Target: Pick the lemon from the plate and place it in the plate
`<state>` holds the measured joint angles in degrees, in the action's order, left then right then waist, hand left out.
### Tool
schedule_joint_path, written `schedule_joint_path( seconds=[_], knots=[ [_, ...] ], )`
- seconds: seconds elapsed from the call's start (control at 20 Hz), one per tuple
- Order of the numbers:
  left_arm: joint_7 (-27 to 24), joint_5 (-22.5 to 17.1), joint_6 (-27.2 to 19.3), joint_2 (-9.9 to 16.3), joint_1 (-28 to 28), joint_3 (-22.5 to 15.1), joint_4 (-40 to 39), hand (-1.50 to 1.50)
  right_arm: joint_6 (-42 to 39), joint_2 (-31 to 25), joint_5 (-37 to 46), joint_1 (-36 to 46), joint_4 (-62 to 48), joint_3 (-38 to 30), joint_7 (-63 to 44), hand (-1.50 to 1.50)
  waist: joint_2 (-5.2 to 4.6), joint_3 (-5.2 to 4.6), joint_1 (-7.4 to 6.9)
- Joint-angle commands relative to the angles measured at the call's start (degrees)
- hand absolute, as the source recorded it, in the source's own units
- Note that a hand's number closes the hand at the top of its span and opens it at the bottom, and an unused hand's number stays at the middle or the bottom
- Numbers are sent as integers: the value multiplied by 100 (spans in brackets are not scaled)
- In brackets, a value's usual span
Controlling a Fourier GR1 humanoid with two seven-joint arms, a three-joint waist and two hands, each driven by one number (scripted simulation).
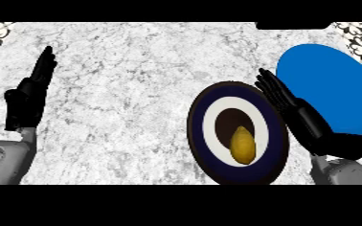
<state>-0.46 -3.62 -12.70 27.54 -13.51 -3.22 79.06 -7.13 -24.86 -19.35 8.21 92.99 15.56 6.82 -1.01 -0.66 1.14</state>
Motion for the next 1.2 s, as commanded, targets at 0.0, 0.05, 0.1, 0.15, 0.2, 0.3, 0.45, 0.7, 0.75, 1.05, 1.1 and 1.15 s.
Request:
schedule_joint_path(
  seconds=[0.0,0.05,0.1,0.15,0.2,0.3,0.45,0.7,0.75,1.05,1.1,1.15],
  knots=[
    [112,158,-96,-444,93,-161,-45,0,121,272,-144,205,15,-236,-465,150,101,65,-109],
    [206,-79,78,-350,286,-35,-79,0,83,212,-490,210,340,-320,-787,150,107,64,-111],
    [414,-24,-103,-502,289,-115,-180,0,288,364,-627,94,702,-219,-1024,150,114,62,-79],
    [573,-156,-123,-725,497,-234,-51,0,328,404,-925,-80,793,-363,-1051,150,127,63,-64],
    [823,-68,-346,-950,552,-392,30,0,481,640,-1059,128,668,-391,-1119,150,121,66,-110],
    [687,-195,-135,-824,616,-312,-211,0,220,-1354,1212,488,604,-416,-894,150,279,-178,49],
    [830,-342,-165,-989,774,-285,-308,0,805,-1896,2608,387,654,-436,-641,150,225,-16,156],
    [792,-257,-347,-1206,963,-418,-117,0,1853,948,443,-1039,346,-604,277,-150,105,134,81],
    [827,-341,-276,-1240,1057,-436,-40,0,1696,1085,320,-1228,358,-558,747,-150,117,121,25],
    [1144,-217,-203,-1281,1122,-647,362,0,515,34,1497,-1375,-185,-63,1825,-150,107,70,-145],
    [1292,-198,-236,-1188,1066,-600,453,0,522,-271,1716,-1347,-157,-135,1716,-150,111,69,-147],
    [1271,-163,-323,-1216,840,-497,257,0,822,-316,2078,-1487,280,48,1379,-150,114,62,-82]
  ],
)
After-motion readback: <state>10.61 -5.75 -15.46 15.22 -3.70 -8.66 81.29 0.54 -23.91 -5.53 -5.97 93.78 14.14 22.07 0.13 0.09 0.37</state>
